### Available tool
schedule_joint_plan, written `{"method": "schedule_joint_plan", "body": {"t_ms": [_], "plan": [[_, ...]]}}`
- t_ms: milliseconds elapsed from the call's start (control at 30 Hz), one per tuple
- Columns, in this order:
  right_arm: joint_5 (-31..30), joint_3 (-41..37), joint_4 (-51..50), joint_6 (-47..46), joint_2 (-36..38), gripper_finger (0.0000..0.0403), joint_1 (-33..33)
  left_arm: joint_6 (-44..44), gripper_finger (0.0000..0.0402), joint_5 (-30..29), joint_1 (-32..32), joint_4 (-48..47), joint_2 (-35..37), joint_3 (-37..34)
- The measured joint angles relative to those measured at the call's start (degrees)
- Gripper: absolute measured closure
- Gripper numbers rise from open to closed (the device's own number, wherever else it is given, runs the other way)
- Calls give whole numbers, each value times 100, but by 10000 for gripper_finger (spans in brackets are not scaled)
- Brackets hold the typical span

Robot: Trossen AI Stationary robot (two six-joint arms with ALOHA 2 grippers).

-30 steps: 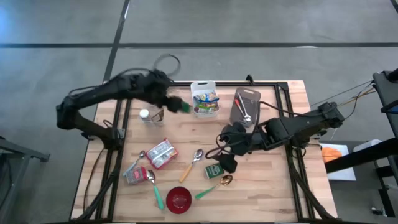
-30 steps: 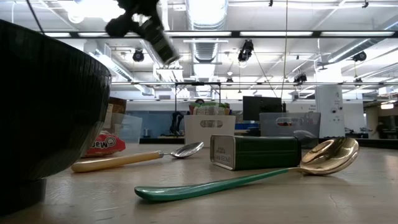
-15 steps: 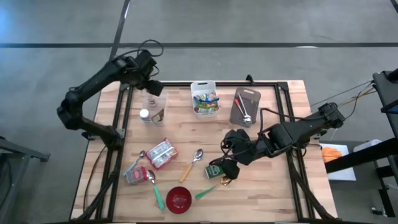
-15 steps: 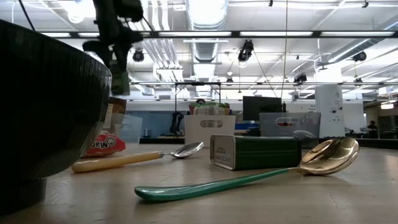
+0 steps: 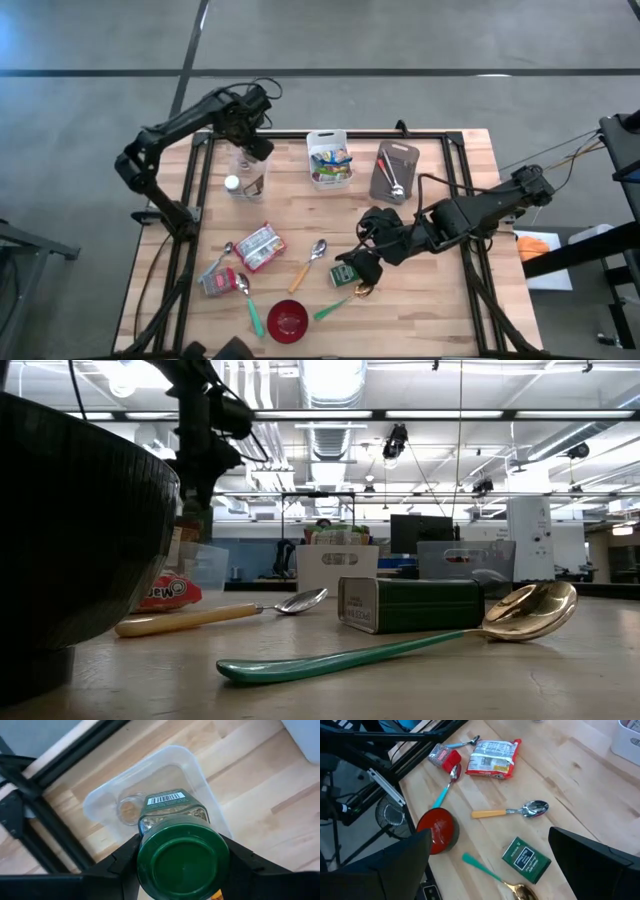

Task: Pick & Place Food Item
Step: Put the green seasoning bottle into the transparent bin

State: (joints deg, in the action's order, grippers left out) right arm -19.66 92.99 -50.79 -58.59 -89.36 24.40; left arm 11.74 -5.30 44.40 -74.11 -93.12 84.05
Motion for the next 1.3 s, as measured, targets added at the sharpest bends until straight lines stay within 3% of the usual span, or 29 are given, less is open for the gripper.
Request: {"method": "schedule_joint_plan", "body": {"t_ms": [1133, 1300], "plan": [[11, -3, 7, -597, -73, 5, 260, 333, 210, 496, 345, 823, -951, -14], [11, -2, 7, -597, -73, 5, 278, 525, 210, 590, 411, 979, -951, -329]]}}
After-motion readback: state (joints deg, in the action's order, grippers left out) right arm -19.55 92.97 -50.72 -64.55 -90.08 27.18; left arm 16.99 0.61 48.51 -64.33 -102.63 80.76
